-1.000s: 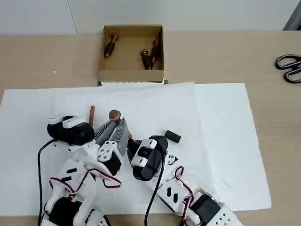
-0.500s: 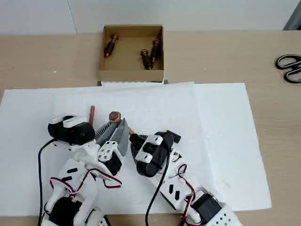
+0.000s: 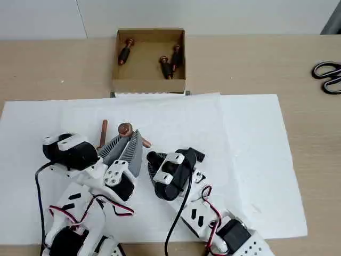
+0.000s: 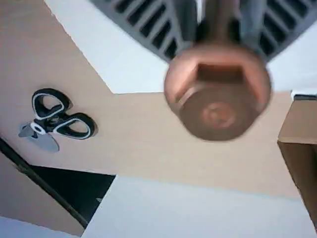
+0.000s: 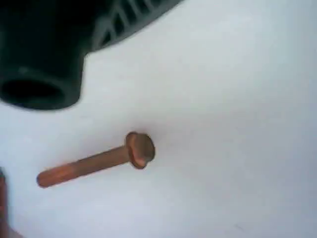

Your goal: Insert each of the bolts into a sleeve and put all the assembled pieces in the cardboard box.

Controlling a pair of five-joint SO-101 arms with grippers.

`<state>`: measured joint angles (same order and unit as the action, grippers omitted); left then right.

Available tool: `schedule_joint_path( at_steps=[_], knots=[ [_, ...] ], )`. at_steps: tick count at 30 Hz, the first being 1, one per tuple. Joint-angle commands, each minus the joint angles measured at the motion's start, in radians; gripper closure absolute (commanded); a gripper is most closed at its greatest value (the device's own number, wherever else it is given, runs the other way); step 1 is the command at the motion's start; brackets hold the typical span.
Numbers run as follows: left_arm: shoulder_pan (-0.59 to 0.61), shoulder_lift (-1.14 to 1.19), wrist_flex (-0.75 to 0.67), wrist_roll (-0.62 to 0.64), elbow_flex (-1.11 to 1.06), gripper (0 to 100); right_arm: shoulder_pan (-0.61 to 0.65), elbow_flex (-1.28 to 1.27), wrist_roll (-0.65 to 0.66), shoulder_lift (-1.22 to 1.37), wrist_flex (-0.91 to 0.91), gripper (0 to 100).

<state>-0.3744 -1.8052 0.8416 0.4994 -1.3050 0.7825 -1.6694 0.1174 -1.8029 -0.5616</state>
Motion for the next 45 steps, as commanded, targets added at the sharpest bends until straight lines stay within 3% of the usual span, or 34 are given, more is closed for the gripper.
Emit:
schedule_joint_path(
  at_steps=[1,10,22,25,40,45],
  knots=[
    [-0.003,-0.011,0.028,0.003,0.044,99,-0.008,0.018,0.012,-0.010,0.033,99.5],
    [-0.011,-0.011,0.038,0.044,0.044,99,-0.013,0.029,0.091,-0.010,0.065,99.5],
    [-0.015,-0.011,0.117,0.044,0.065,99,-0.016,0.020,0.089,-0.010,0.084,99.5],
    [-0.063,-0.011,0.135,0.044,0.070,99,-0.027,0.011,0.087,-0.010,0.087,99.5],
    [-0.078,-0.006,0.129,0.043,0.030,99,-0.028,0.063,0.089,-0.010,0.087,99.5],
    [-0.078,-0.006,0.109,0.041,-0.010,99,0.022,0.068,0.092,-0.010,0.084,99.5]
  ],
)
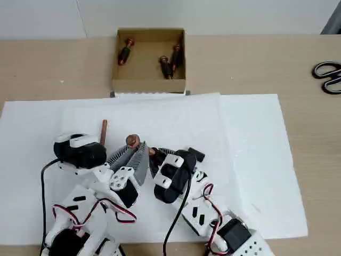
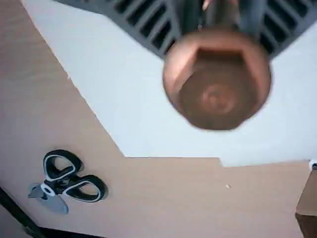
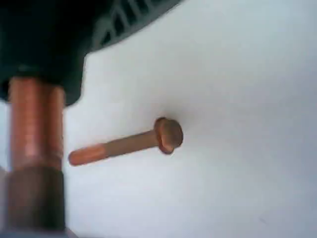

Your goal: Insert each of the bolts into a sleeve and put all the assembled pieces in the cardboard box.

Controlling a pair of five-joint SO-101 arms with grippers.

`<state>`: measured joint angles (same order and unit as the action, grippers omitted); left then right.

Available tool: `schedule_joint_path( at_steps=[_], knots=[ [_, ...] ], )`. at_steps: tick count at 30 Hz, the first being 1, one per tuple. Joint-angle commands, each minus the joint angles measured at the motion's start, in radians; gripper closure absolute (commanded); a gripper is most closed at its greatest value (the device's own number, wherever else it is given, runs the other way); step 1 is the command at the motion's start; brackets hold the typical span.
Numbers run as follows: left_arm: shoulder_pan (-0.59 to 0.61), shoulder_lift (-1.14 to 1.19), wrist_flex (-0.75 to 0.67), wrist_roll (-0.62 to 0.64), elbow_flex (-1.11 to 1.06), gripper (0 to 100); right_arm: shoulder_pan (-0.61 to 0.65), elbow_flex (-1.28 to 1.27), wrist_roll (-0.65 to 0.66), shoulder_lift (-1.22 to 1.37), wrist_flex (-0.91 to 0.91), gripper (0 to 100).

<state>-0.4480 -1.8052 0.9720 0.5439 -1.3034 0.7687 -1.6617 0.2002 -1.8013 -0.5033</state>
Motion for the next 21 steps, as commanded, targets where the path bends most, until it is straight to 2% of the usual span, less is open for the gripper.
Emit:
schedule_joint_path(
  at_steps=[1,14,21],
  knots=[
    [-0.005,-0.008,-0.021,-0.003,-0.022,99,0.047,0.060,0.012,-0.012,0.028,99.5],
    [-0.003,-0.008,-0.012,-0.005,-0.105,99,0.054,0.058,0.055,-0.012,0.030,99.5],
    [-0.006,-0.011,0.017,-0.057,-0.163,99,0.054,0.058,0.055,-0.012,0.030,99.5]
  ],
)
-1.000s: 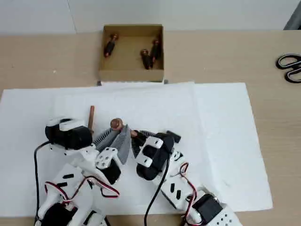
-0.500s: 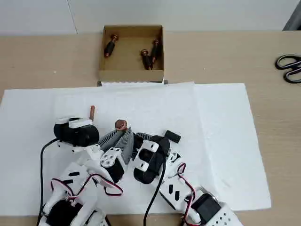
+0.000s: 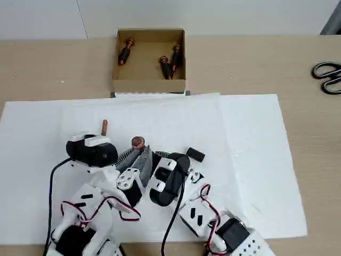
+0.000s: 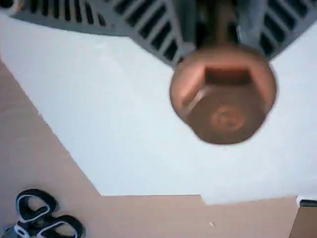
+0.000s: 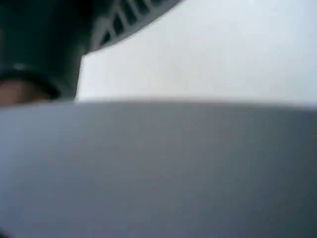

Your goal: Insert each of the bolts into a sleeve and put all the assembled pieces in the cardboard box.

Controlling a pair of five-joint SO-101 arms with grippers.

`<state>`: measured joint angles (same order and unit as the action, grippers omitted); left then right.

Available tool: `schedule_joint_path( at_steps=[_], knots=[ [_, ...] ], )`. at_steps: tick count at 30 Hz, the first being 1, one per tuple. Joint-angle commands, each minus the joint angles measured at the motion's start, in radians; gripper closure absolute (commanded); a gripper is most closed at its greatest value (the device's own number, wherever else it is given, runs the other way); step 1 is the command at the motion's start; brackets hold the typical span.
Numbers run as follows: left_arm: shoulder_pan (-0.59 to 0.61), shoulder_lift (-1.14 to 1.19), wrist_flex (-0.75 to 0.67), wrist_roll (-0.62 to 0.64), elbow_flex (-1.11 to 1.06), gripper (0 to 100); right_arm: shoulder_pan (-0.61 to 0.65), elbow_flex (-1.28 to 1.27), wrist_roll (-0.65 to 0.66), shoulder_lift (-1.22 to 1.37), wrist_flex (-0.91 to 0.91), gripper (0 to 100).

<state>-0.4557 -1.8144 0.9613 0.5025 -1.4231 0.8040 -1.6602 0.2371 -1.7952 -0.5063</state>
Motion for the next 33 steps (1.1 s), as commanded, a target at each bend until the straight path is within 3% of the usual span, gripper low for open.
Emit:
schedule_joint_path(
  at_steps=[1,5,11,20,33],
  knots=[
    [0.002,-0.002,0.026,-0.015,-0.044,99,0.019,0.055,0.018,-0.018,0.033,99.5],
    [0.008,-0.002,0.025,-0.015,-0.044,99,0.019,0.054,0.018,-0.018,0.033,99.5],
    [0.124,-0.002,-0.006,-0.034,-0.041,99,0.019,0.051,0.018,-0.018,0.033,99.5],
    [0.126,-0.002,-0.006,-0.032,-0.039,81,0.018,0.034,0.018,-0.018,0.031,99.5],
    [0.094,0.000,0.011,-0.032,0.071,80,0.018,-0.002,0.018,-0.018,0.085,99.5]
  ],
)
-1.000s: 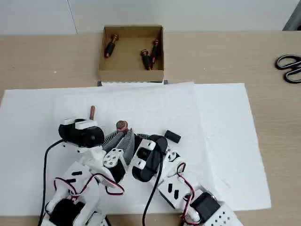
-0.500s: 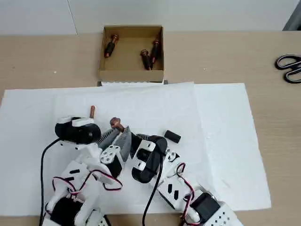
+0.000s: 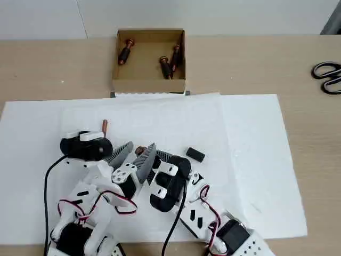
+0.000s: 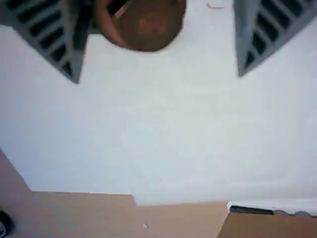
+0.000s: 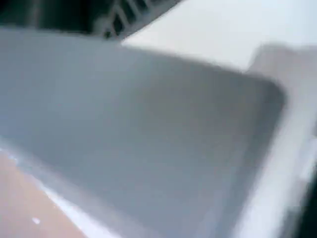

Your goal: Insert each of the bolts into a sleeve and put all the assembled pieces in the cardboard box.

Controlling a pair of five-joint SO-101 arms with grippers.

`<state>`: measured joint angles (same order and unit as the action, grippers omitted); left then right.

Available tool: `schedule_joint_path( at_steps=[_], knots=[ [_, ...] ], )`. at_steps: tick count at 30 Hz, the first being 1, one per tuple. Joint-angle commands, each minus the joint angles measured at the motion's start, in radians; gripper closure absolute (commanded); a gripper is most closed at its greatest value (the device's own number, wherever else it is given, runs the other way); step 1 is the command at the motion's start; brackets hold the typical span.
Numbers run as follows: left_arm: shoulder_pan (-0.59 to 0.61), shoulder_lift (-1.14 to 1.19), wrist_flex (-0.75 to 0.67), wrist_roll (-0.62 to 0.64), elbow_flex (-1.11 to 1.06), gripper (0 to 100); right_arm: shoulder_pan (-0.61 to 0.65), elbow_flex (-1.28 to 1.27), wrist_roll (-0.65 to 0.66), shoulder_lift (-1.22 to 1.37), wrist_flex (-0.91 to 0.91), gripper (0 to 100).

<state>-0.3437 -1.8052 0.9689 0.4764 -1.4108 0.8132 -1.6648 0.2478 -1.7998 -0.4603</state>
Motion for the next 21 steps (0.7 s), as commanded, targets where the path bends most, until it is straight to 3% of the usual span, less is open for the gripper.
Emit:
schedule_joint_path(
  at_steps=[1,10,13,16,21],
  knots=[
    [-0.029,-0.009,0.014,-0.005,0.077,80,0.008,0.003,0.008,-0.013,0.039,99.5],
    [-0.032,-0.009,0.061,-0.008,0.203,80,-0.045,0.002,0.005,-0.013,0.035,99.5],
    [-0.018,-0.009,0.069,-0.009,0.220,85,-0.047,0.002,0.005,-0.013,0.035,99.5],
    [0.066,-0.009,0.061,-0.040,0.219,99,-0.074,0.006,0.005,-0.013,0.035,99.5],
    [0.239,-0.009,0.061,-0.129,0.143,99,-0.177,0.012,0.002,-0.013,0.044,99.6]
  ],
)
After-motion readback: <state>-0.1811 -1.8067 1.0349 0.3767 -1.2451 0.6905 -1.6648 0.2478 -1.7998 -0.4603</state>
